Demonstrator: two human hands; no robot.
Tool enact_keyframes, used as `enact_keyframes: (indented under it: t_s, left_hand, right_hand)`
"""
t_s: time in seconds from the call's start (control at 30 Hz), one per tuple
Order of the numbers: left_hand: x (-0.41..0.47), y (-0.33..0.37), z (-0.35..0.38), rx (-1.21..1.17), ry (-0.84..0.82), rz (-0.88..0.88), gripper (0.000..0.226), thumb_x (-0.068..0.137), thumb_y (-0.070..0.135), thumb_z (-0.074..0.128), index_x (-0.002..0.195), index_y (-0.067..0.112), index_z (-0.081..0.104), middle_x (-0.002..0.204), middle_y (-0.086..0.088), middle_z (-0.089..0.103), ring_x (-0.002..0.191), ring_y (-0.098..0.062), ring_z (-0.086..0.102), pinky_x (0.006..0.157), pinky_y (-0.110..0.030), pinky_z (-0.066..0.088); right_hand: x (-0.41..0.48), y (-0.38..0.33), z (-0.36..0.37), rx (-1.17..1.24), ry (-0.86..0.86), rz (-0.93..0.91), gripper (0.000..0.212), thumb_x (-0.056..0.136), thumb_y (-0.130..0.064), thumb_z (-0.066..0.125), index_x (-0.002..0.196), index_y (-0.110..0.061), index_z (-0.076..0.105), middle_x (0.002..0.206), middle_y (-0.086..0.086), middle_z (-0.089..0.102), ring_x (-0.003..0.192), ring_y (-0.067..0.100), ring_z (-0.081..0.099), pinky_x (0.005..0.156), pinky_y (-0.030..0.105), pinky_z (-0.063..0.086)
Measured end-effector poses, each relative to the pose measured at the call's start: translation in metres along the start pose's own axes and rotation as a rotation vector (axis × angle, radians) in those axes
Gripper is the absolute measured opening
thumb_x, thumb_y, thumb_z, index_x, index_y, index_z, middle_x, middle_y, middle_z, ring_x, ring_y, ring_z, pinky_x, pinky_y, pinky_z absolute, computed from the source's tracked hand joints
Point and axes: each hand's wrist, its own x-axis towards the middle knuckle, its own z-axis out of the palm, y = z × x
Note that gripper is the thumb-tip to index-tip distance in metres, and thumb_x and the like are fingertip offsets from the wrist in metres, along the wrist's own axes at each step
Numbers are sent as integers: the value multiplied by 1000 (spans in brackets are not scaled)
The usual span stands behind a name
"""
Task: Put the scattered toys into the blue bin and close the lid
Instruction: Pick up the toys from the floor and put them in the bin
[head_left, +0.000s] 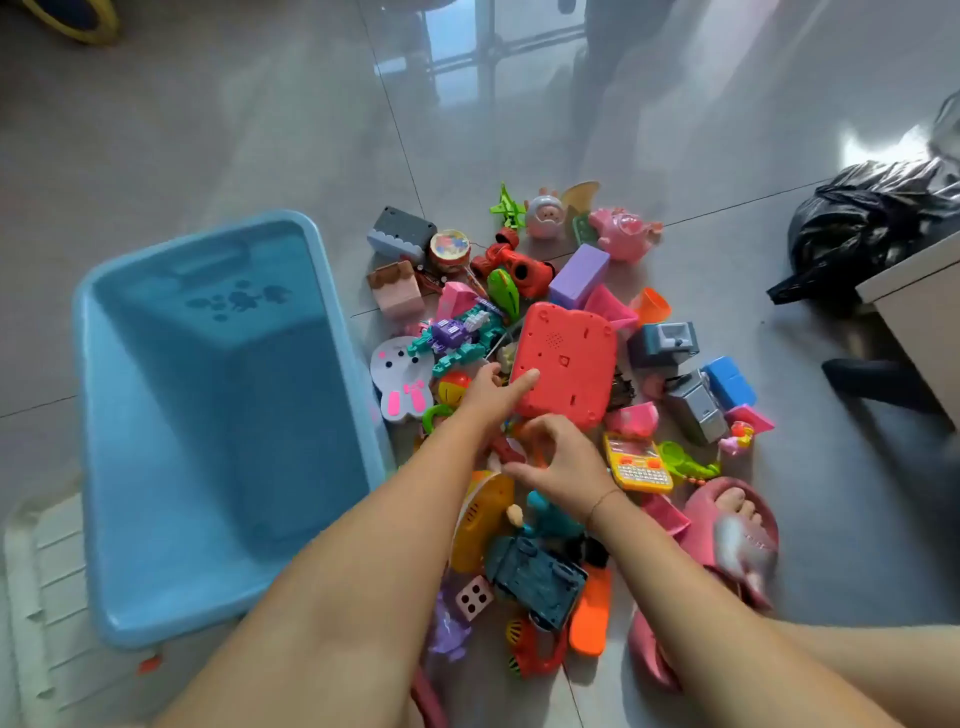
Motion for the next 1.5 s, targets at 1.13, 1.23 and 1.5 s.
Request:
enact_keyframes:
  t_s: [1.13, 1.23, 1.5]
  left_hand:
    - [-76, 85, -91, -497, -61, 144, 19, 87, 32, 64, 94, 14, 61, 90, -6, 68, 86, -18, 64, 87, -36, 54]
    - [-123, 98, -129, -571, -68, 238, 24, 84, 36, 63, 95, 15, 65, 81, -3, 72, 78, -15, 67, 75, -34, 58]
    - [-232, 84, -237, -583, 150, 412, 20, 90, 36, 56, 100, 20, 63, 95, 2, 68, 81, -9, 64, 75, -26, 57]
  right_hand:
    - [-14, -24, -30, -17, -532, -38, 43, 71, -21, 80, 108, -27, 61, 101, -7, 61, 93, 6, 54, 75, 10, 41]
    - [-34, -55, -59, 168, -488, -71, 42, 66, -26, 80, 104, -24, 64, 95, -7, 65, 87, 2, 60, 74, 17, 47]
    - [-57, -185, -100, 232, -310, -386, 41, 59, -31, 74, 98, -25, 63, 90, -6, 65, 75, -6, 61, 64, 11, 47]
